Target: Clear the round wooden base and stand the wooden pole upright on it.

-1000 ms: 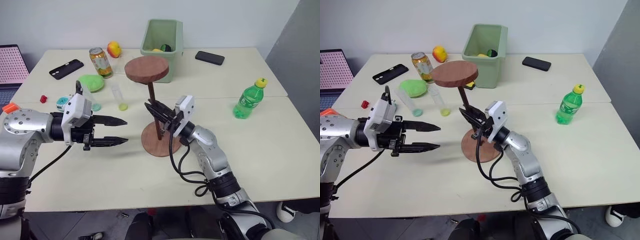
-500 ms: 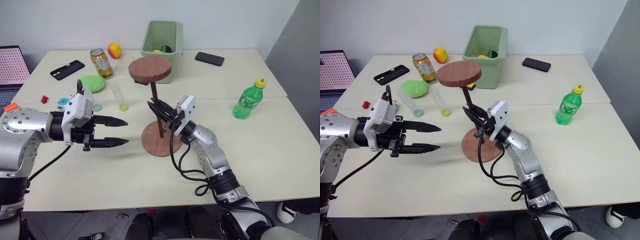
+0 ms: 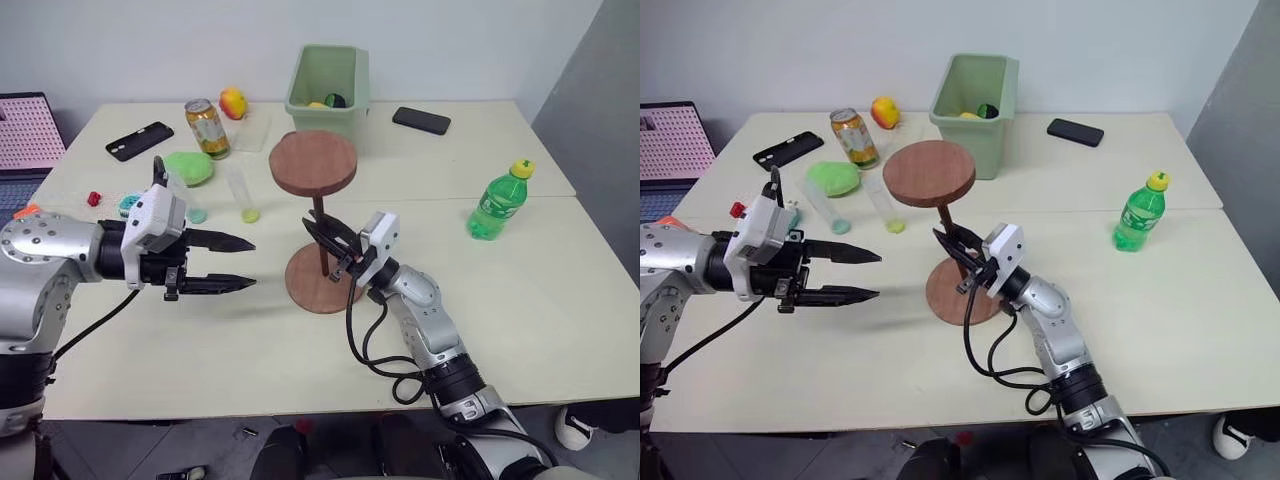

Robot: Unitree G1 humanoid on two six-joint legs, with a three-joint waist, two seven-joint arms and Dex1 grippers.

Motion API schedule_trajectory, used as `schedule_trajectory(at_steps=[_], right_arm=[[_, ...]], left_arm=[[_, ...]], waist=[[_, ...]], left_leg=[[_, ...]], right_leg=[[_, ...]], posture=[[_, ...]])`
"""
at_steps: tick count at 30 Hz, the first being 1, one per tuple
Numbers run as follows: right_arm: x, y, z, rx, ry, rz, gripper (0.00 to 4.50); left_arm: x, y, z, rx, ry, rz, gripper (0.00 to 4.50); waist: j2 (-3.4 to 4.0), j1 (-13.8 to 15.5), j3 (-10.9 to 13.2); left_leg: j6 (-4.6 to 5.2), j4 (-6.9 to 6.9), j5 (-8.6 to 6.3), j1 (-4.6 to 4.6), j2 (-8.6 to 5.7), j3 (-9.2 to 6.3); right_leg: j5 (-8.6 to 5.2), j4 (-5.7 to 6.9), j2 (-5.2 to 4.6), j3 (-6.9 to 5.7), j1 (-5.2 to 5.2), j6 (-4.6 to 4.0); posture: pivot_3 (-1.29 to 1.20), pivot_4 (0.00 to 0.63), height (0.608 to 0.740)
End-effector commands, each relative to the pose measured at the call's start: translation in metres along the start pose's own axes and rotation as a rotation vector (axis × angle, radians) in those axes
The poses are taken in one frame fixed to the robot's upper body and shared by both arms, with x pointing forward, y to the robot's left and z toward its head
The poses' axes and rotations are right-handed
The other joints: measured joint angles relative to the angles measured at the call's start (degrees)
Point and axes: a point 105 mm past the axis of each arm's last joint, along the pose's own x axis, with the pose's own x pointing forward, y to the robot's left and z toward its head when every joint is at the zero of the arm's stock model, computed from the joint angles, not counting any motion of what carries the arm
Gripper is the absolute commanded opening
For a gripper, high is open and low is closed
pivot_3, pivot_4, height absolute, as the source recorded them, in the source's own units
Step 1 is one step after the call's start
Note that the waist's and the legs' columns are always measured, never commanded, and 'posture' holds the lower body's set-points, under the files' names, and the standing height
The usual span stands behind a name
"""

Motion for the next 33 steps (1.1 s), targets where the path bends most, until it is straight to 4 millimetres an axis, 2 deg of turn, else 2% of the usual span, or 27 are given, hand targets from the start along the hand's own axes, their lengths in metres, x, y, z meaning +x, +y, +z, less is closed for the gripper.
schedule_trajectory(at_steps=[1,12,13,16,17,20,23,27,33], right_arm=[[-0.021,0.0,-0.044,0.049,0.178,-0.008,0.24],[-0.028,0.0,-0.048,0.059,0.213,-0.004,0.24],[-0.029,0.0,-0.048,0.063,0.221,0.006,0.94],[-0.031,-0.005,-0.042,0.054,0.213,-0.012,1.43],[-0.031,-0.006,-0.04,0.051,0.21,-0.016,1.77],[-0.031,-0.008,-0.031,0.041,0.193,-0.011,2.41],[-0.031,-0.01,-0.014,0.01,0.163,-0.001,2.41],[-0.034,-0.014,-0.003,-0.003,0.164,0.007,2.41],[-0.076,-0.034,0.027,-0.047,0.327,0.058,2.41]], left_arm=[[-0.005,0.003,0.008,0.04,0.003,0.012,2.7],[-0.003,0.003,0.009,0.048,-0.007,0.01,2.7],[-0.003,0.003,0.009,0.048,-0.008,0.01,2.7],[-0.003,0.004,0.01,0.049,-0.014,0.012,2.7],[-0.003,0.004,0.01,0.049,-0.015,0.012,2.7],[-0.002,0.005,0.009,0.048,-0.021,0.013,2.7],[-0.002,0.006,0.009,0.046,-0.027,0.012,2.7],[-0.001,0.006,0.009,0.047,-0.029,0.011,2.7],[-0.003,0.005,0.01,0.063,-0.015,-0.002,2.7]], waist=[[-0.01,0.01,-0.01],[0.0,0.89,-0.17],[0.0,0.94,-0.19],[-0.03,1.24,-0.19],[0.03,1.24,-0.1],[0.04,0.66,-0.04],[0.05,0.44,-0.04],[0.04,0.7,-0.04],[0.04,1.53,-0.03]], left_leg=[[0.0,0.0,0.0,0.01,0.0,0.0],[0.02,0.0,-0.01,0.12,0.01,-0.02],[0.02,0.0,-0.01,0.12,0.01,-0.02],[0.02,0.0,-0.01,0.11,0.0,-0.04],[0.02,0.0,-0.01,0.03,-0.02,-0.07],[0.0,0.01,0.0,-0.23,0.01,0.05],[0.0,-0.1,0.0,-0.22,0.11,0.01],[0.0,-0.18,0.0,-0.22,0.11,0.0],[0.01,-0.18,-0.01,-0.25,0.06,-0.01]], right_leg=[[0.0,0.0,0.0,0.0,0.02,0.0],[0.0,-0.02,0.0,-0.01,0.15,0.0],[0.0,-0.02,0.0,-0.01,0.15,0.0],[0.0,-0.07,0.01,-0.04,0.16,0.0],[-0.01,-0.09,0.01,-0.07,0.1,-0.01],[0.0,0.02,0.03,0.08,-0.25,-0.01],[-0.01,0.03,0.18,0.1,-0.33,-0.02],[-0.01,-0.01,0.18,0.1,-0.32,-0.03],[-0.01,-0.12,-0.02,0.05,-0.26,-0.02]], posture=[[0.0,0.15,0.74],[0.0,0.15,0.74],[0.0,0.15,0.74],[0.0,0.15,0.74],[0.0,0.15,0.74],[0.0,0.15,0.74],[0.0,0.15,0.74],[0.0,0.15,0.74],[0.0,0.15,0.74]])
